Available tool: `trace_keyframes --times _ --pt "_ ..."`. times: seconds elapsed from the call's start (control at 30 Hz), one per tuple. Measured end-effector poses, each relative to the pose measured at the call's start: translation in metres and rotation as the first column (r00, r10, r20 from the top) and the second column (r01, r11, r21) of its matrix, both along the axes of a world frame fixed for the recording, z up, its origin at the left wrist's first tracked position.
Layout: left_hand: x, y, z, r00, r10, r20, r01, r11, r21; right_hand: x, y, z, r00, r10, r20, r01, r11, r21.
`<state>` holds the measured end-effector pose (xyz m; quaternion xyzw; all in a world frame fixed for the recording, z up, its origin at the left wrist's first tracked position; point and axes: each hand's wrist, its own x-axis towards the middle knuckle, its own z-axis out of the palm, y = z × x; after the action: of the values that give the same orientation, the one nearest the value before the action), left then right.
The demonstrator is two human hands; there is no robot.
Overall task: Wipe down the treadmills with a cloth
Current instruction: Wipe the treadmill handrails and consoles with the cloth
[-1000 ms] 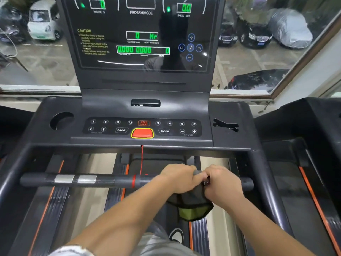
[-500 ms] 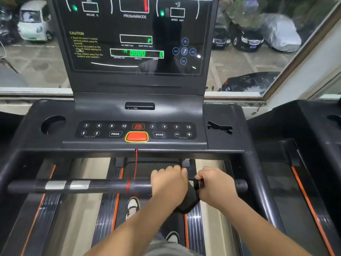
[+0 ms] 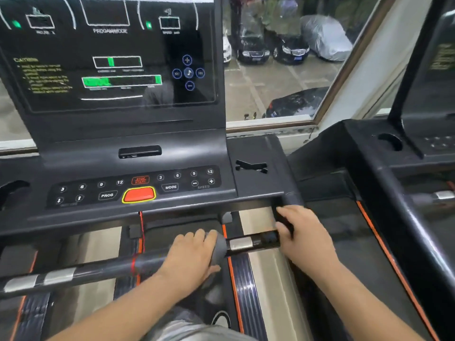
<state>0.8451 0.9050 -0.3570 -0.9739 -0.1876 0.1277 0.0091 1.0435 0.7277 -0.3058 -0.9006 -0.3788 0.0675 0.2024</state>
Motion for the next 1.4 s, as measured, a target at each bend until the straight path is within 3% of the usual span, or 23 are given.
trace_keyframes --times 0.1,0.2,0.37,0.5,0.6,0.73,0.8,0.9,1.0,1.1,1.17,1.2,1.27,1.3,1.33,1.37,1.4 --pt "0.050 -0.032 0.002 0.998 -0.032 0.047 0.035 0.996 -0.077 0.024 -0.013 0.003 0.972 -0.230 -0.054 0.215 0.957 -0.195" --pt "0.063 -0.055 -0.003 0.987 -0.041 0.155 0.054 0.995 -0.082 0.030 -0.022 -0.005 0.931 -0.324 -0.170 0.251 0.903 -0.350" --pt "0.011 -0.020 -0.033 0.948 -0.251 0.196 0.255 0.967 0.003 0.042 -0.031 -0.005 0.875 -0.405 -0.267 0.311 0.891 -0.331" --pt "0.034 -0.023 -0.019 0.979 -0.177 0.098 0.177 0.984 0.013 0.041 -0.026 -0.007 0.871 -0.426 -0.243 0.325 0.872 -0.365" --pt "0.102 -0.067 -0.008 0.989 -0.127 0.078 0.133 0.987 -0.084 0.043 -0.023 -0.005 0.873 -0.423 -0.243 0.317 0.870 -0.377" --pt "0.130 -0.082 -0.013 0.987 -0.115 0.111 0.121 0.991 -0.051 0.050 -0.028 -0.001 0.868 -0.413 -0.277 0.299 0.879 -0.372" --pt "0.101 -0.079 -0.025 0.967 -0.199 0.160 0.211 0.976 -0.059 0.048 -0.030 -0.002 0.872 -0.408 -0.271 0.291 0.877 -0.383" --pt "0.063 -0.068 -0.038 0.883 -0.434 0.177 0.425 0.901 0.087 0.048 -0.030 -0.005 0.886 -0.400 -0.235 0.296 0.878 -0.377" --pt "0.091 -0.071 -0.038 0.905 -0.414 0.099 0.402 0.908 0.117 0.050 -0.029 -0.004 0.896 -0.392 -0.208 0.301 0.881 -0.364" --pt "0.136 -0.079 -0.010 0.979 -0.205 0.000 0.204 0.974 -0.093 0.048 -0.028 -0.003 0.903 -0.383 -0.194 0.293 0.880 -0.374" --pt "0.149 -0.065 -0.002 0.983 -0.184 -0.020 0.169 0.936 -0.310 0.051 -0.026 -0.002 0.904 -0.381 -0.193 0.288 0.877 -0.384" --pt "0.154 -0.053 0.003 0.986 -0.162 -0.045 0.121 0.868 -0.481 0.052 -0.026 -0.001 0.904 -0.380 -0.196 0.285 0.877 -0.388" --pt "0.164 -0.033 0.022 0.976 -0.161 -0.147 -0.026 0.584 -0.811 0.053 -0.026 0.000 0.900 -0.385 -0.206 0.284 0.874 -0.393" --pt "0.168 -0.028 0.029 0.966 -0.163 -0.201 -0.096 0.494 -0.864 0.053 -0.026 0.000 0.901 -0.382 -0.207 0.280 0.875 -0.396" --pt "0.171 -0.027 0.031 0.965 -0.148 -0.218 -0.125 0.473 -0.872 0.052 -0.025 0.001 0.904 -0.376 -0.204 0.275 0.875 -0.399" --pt "0.171 -0.034 0.027 0.970 -0.138 -0.199 -0.097 0.529 -0.843 0.051 -0.025 0.001 0.906 -0.374 -0.197 0.274 0.874 -0.401" --pt "0.169 -0.046 0.023 0.977 -0.130 -0.166 -0.037 0.669 -0.742 0.051 -0.025 0.001 0.906 -0.376 -0.192 0.278 0.873 -0.400"
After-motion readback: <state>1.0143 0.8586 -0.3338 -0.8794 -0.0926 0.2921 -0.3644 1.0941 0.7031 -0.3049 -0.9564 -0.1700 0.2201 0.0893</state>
